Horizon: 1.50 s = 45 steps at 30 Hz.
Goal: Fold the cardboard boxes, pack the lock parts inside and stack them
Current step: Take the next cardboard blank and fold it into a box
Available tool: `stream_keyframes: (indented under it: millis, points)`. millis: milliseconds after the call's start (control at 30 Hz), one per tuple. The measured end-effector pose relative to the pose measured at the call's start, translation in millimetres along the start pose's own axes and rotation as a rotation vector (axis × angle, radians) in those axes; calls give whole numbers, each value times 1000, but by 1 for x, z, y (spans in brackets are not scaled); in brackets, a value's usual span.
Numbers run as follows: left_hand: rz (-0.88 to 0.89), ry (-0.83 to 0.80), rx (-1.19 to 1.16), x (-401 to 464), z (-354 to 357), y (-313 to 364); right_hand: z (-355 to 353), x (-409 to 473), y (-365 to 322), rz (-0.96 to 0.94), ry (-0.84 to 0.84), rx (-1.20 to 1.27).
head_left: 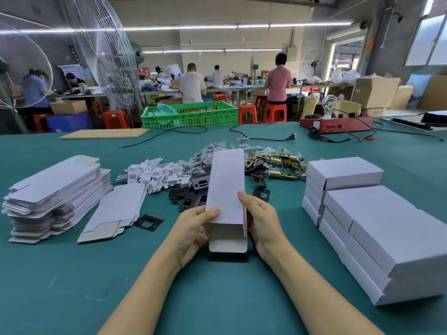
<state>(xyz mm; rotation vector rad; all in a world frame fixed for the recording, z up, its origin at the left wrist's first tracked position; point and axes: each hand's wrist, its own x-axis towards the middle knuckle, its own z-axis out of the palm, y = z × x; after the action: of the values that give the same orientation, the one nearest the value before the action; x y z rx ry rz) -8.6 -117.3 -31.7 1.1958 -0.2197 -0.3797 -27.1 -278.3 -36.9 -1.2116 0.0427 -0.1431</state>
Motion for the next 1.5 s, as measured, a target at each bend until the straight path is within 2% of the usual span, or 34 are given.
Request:
stream_keyframes:
  millis: [233, 433, 633, 767, 1000, 1100, 1200, 1267, 1333, 1433, 1500]
  points:
    - [0, -10, -23, -2, 6, 0, 0, -1, -3, 45, 32, 101]
    - [-5, -12, 47, -2, 0, 3, 1, -1, -5, 34, -6, 124]
    - [-49, -100, 147, -6, 1, 4, -3, 2, -9, 59, 91, 175]
    - [-24, -50, 140, -6, 3, 5, -3, 1, -9, 53, 74, 188]
    - [77, 90, 189, -6, 12, 15, 0, 0, -14, -5, -55, 182]
    - [188, 171, 281, -6, 17, 15, 4, -1, -18, -62, -45, 117]
    - [395, 443, 455, -4, 24, 6, 13, -2, -21, -229, 83, -212]
    - [560, 669, 719, -7, 30, -1, 23, -9, -21, -343, 121, -298]
    - [757, 803, 988, -10, 35, -7, 36, -17, -19, -413, 47, -304]
    - [1035, 779, 1224, -12, 42, -13, 51, -23, -15, -434, -21, -232]
    - [1099, 690, 1288, -11, 41, -18, 53, -21, -16, -441, -5, -181]
